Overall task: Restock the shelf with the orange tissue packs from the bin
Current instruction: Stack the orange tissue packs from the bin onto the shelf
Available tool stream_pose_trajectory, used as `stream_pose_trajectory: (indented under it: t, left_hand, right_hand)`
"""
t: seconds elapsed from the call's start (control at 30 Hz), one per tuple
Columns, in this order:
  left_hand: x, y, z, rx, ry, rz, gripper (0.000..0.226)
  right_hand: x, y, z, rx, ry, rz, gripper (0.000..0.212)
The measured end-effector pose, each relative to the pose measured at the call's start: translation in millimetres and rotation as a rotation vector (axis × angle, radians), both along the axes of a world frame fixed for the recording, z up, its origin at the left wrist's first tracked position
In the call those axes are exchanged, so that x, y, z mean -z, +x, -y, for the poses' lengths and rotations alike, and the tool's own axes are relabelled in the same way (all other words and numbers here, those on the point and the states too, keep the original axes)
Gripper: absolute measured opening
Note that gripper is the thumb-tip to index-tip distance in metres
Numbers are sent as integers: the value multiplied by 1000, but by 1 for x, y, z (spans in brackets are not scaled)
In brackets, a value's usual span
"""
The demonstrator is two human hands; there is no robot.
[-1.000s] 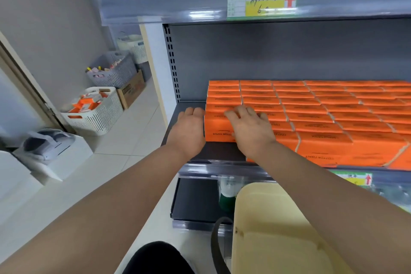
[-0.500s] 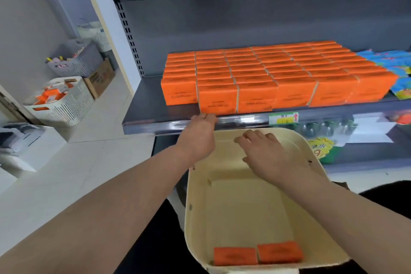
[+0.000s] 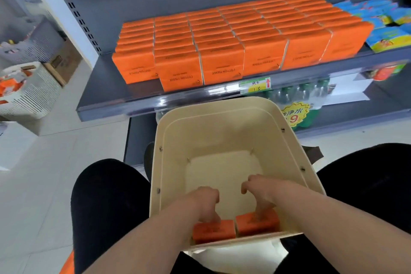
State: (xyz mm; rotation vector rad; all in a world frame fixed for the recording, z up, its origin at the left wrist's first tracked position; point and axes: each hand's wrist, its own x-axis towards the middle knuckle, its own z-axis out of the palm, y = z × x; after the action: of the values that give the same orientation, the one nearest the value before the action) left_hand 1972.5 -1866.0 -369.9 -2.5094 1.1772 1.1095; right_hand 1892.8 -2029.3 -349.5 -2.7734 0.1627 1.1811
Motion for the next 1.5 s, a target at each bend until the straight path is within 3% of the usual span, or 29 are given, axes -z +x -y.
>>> stream_pose_trajectory:
  t: [0.33,0.5,0.57,0.73,0.83,1.03,1.2,1.3,1.5]
  left_hand:
    - [22,2,-3,-98,30,-77,64]
    - [28,5,-4,-102,50,-77,49]
    - [31,5,-2,-109,53,-74,40]
    - [36,0,1,-98,56,-136,64]
    - [37,1,-1,22,156,-111,66]
    - [33,1,3,51,148,-53,35]
    - [35,-2,-1,61,162,-67,48]
    - [33,-6,2,182,149,21,41]
    - [21,-1,15,88,23,214,40]
  right_hand:
    - [32,4,-4,-202,-68,-125,86]
    - [45,12,-7,-165,-59,-13,44]
    - [47,12,-7,-152,-38,-7,40]
    - [51,7,-4,-167,-72,-43,36]
    - [43,14,-4,-119,-109,35,33]
    - [14,19,1,50,-125,278,42]
    - [5,17,-6,109,-88,327,44]
    - [0,18,-5,130,-97,339,44]
    - [-16,13,2,207,-129,445,37]
